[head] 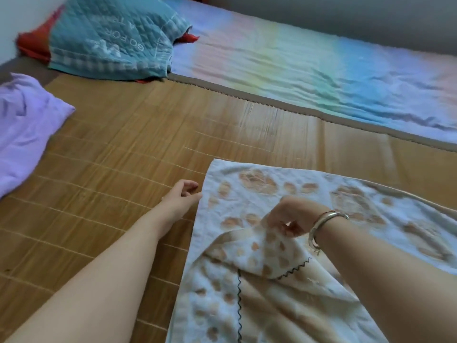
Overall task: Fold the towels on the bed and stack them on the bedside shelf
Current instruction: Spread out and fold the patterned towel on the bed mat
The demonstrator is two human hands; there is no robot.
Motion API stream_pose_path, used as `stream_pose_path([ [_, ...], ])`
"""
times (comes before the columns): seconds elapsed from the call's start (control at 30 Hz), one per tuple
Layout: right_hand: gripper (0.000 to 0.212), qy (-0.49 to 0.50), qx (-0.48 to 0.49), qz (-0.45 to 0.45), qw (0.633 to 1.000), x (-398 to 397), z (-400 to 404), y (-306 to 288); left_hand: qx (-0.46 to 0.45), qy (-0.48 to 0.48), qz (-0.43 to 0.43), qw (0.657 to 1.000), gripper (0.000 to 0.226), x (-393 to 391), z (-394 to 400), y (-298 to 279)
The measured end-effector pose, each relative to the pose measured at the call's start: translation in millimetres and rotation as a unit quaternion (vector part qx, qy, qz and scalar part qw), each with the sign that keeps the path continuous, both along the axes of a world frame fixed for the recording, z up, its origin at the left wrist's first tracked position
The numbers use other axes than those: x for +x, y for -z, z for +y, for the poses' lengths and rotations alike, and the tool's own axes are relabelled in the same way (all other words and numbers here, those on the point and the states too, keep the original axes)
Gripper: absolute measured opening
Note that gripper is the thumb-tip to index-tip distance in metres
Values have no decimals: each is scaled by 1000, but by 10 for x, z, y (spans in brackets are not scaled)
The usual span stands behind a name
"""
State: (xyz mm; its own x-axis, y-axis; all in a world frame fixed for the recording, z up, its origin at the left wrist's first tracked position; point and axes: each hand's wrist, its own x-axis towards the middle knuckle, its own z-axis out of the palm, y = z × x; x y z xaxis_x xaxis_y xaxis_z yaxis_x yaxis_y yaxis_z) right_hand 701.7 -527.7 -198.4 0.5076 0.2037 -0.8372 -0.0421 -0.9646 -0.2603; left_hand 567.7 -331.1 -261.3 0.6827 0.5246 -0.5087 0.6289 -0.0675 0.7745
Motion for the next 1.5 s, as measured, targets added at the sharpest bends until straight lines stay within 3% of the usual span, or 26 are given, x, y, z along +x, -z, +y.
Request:
stream_pose_path([
  [0.07,14,-90,46,-155,983,62,194,-13,53,-4,6,999,15,80,17,40],
  [0.13,11,-113,142,-299,937,111,453,-17,115,-27,-6,993,7,136,-4,76],
  [0.2,11,-144,218,-353,898,169,755,-12,116,-61,-29,991,10,171,-38,116],
  [0.3,12,-218,213,-358,882,229,1151,108,88,-101,-43,990,26,181,-19,179],
  [0.4,10,-204,215,-346,890,283,1322,444,117,-61,-38,991,37,159,-24,193],
  [0.53,17,-135,309,-312,888,314,1308,688,170,-21,-24,985,23,158,-63,233],
  [0.73,54,-70,391,-259,880,199,1169,669,217,-28,-5,976,26,208,-103,258],
  [0.9,59,-24,437,-294,850,26,620,678,244,-4,22,970,23,223,-180,162],
  [0.97,57,-18,433,-310,846,33,296,639,284,-5,21,959,9,293,-290,76],
  [1.1,39,-9,363,-379,851,176,-516,467,389,70,-43,917,42,583,-905,-152],
  [1.17,32,3,314,-412,855,264,-959,358,365,122,-47,922,41,745,-1323,-205],
  [1.33,43,29,118,-488,865,624,-2218,243,310,255,-57,914,50,1081,-2361,-186],
  [1.5,40,127,31,-499,857,922,-3159,165,310,267,-59,911,42,1329,-2956,-205],
])
